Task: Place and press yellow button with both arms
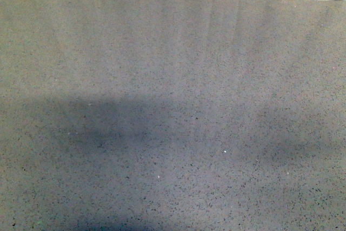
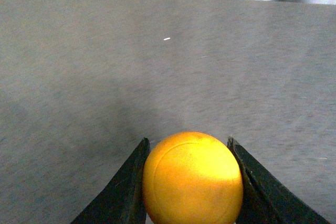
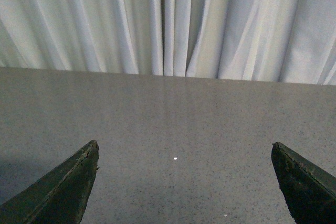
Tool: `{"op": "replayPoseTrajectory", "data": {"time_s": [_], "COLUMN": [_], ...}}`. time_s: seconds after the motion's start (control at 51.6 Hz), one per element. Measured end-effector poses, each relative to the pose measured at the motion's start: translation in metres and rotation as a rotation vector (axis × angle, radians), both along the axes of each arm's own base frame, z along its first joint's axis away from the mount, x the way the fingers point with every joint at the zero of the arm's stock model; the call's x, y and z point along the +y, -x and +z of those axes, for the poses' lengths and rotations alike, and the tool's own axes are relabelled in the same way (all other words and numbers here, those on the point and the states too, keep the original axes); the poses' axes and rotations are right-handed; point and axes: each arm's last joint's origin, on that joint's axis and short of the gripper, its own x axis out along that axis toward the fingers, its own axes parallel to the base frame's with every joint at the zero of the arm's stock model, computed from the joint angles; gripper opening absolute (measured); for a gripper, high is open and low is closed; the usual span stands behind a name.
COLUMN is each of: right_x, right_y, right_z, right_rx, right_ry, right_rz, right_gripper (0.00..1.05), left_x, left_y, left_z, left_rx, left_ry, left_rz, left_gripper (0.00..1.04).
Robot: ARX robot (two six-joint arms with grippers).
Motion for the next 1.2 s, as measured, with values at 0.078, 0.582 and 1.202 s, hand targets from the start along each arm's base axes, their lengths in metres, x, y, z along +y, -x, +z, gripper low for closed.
{"op": "replayPoseTrajectory", "data": {"time_s": [0.078,0.582,1.202], "right_x": [0.0,0.0,0.0], "right_y": [0.0,0.0,0.0], "right_z": [0.0,0.0,0.0], "right_rx": [0.0,0.0,0.0], "right_ry": [0.0,0.0,0.0], "right_rz": [0.0,0.0,0.0], "right_gripper": [0.96,0.96,0.96], "left_x": [-0.043,-0.242,-0.249], "left_y": [-0.01,-0.023,-0.018], "left_z": [0.001,-0.061,-0.093], "left_rx": [-0.01,0.116,0.196], "left_ry": [0.017,0.026,0.013], "left_rz": [-0.105,-0.585,-0.594], "left_gripper": [0.34,0.34,0.66]}}
